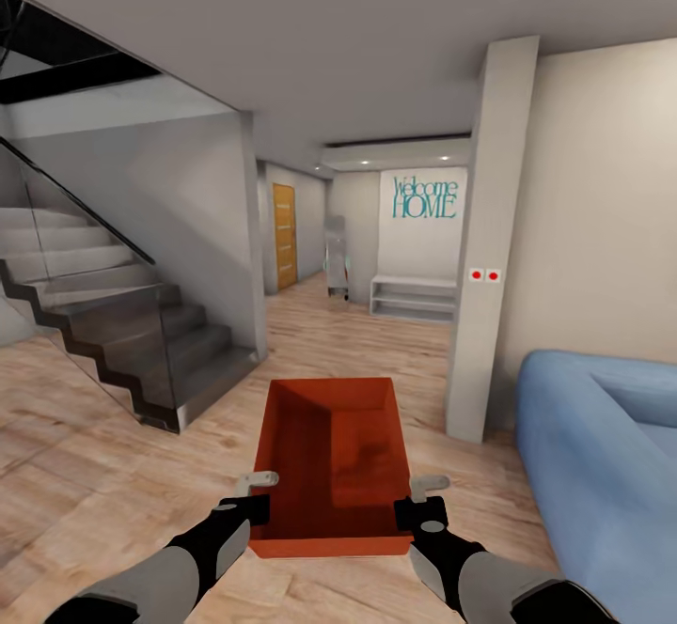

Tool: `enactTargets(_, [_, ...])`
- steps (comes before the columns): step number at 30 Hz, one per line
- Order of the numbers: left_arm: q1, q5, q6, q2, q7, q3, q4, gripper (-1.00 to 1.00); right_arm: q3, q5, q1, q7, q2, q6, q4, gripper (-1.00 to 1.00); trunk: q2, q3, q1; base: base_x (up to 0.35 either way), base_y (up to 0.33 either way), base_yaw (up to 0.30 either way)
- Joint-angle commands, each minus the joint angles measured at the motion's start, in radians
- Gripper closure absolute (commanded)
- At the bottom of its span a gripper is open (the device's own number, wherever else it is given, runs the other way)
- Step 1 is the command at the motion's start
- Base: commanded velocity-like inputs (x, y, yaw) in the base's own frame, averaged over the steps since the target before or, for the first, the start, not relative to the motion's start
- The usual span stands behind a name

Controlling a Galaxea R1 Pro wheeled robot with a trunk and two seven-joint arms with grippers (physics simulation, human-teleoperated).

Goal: Move the two storage containers from the living room to the garage. In the garage, place one container on the floor and stack the other container on top of it (either order is fine).

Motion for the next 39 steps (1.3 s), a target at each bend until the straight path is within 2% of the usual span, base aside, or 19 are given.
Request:
enactTargets(1, [-0.001,-0.012,-0.006,0.073,0.012,0.059,-0.006,1.00,-0.036,-0.003,0.000,0.006,0.000,0.000,0.001,1.00,-0.001,-0.001,0.001,0.325,0.000,0.000])
enactTargets(13, [-0.001,-0.012,-0.006,0.073,0.012,0.059,-0.006,1.00,-0.035,-0.001,0.000,0.007,0.000,0.000,0.001,1.00,-0.001,-0.001,0.001,0.325,0.000,-0.005])
enactTargets(22, [-0.001,-0.012,-0.006,0.073,0.012,0.060,-0.006,1.00,-0.035,-0.004,0.000,0.007,0.001,0.000,0.001,1.00,-0.001,-0.001,0.001,0.325,0.000,-0.125])
enactTargets(39, [-0.001,-0.012,-0.006,0.073,0.012,0.060,-0.006,1.00,-0.033,-0.004,0.000,0.007,0.000,0.000,0.001,1.00,-0.001,-0.001,0.001,0.325,0.000,-0.002])
